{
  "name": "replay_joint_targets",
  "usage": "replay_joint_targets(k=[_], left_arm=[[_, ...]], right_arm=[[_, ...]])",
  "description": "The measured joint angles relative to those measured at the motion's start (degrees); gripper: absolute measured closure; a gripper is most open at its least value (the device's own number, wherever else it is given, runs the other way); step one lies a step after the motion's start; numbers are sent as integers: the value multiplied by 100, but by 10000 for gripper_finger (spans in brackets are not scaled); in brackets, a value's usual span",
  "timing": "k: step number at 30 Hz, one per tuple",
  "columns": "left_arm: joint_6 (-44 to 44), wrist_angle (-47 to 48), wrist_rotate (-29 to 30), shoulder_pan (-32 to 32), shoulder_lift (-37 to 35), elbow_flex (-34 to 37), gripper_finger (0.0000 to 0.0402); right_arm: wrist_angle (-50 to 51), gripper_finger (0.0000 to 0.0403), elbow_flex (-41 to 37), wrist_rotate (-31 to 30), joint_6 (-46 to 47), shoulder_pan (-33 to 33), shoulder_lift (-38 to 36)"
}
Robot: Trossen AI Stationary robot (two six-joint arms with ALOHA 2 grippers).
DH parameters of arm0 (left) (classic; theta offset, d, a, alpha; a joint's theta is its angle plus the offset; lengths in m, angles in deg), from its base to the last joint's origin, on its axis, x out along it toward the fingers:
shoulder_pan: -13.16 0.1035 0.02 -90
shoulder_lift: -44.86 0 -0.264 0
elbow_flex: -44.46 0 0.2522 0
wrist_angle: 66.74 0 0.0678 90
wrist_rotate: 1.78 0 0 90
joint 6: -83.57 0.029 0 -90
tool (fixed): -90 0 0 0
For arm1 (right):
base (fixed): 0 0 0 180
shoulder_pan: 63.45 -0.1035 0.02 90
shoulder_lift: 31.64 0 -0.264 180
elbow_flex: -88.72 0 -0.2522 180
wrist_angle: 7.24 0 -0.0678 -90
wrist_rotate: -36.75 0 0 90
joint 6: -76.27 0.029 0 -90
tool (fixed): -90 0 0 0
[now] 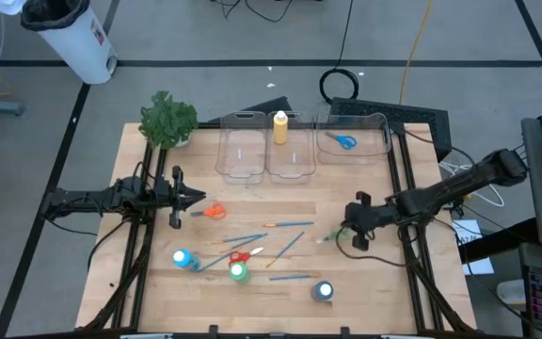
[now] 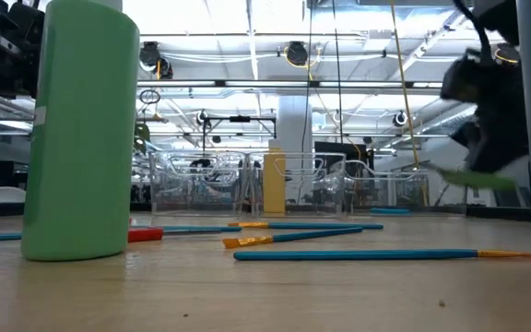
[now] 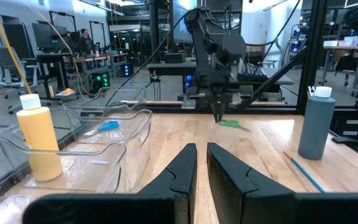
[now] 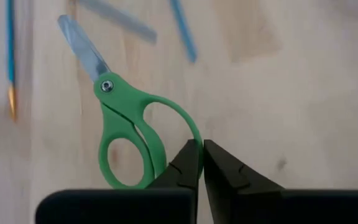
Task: Pick & Place Paint Supplies
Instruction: Put the green scissors into the right transparent bin
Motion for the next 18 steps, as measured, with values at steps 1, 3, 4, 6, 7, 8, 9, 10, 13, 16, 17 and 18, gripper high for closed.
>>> replay_joint_targets(k=[1, 3, 4, 6, 7, 8, 9, 10, 13, 16, 17, 18], left_arm=[[-2, 1, 1, 1, 1, 0, 355], [-1, 0, 1, 1, 0, 0, 355], [-2, 2, -1, 2, 1, 0, 355], [0, 0, -1, 2, 2, 0, 355], [0, 0, 1, 2, 0, 0, 355], [0, 2, 1, 2, 2, 0, 355], [-2, 1, 1, 0, 0, 0, 355], [-2, 0, 1, 1, 0, 0, 355], [-2, 0, 1, 0, 0, 0, 355], [-2, 0, 1, 2, 0, 0, 355], [-1, 1, 1, 2, 0, 0, 355], [-1, 2, 0, 0, 1, 0, 355]], right_arm=[[-20, 401, 0, -173, -1, 0, -146], [-24, 402, 2, -653, 1, 0, -413], [-27, 402, 2, -978, -17, 0, -546], [-46, 402, 2, -1697, -130, 14, -794], [-49, 402, 2, -2028, -207, 39, -906], [-50, 402, 2, -2330, -297, 86, -1015], [-58, 402, 2, -2617, -390, 156, -1117], [-67, 402, 6, -2866, -490, 256, -1208], [-204, 402, 11, -3304, -764, 728, -1420], [-624, 402, 11, -3285, -1093, 1469, -1473], [-799, 402, 12, -3118, -1277, 1781, -1467], [-975, 402, 13, -2906, -1466, 2107, -1447]])
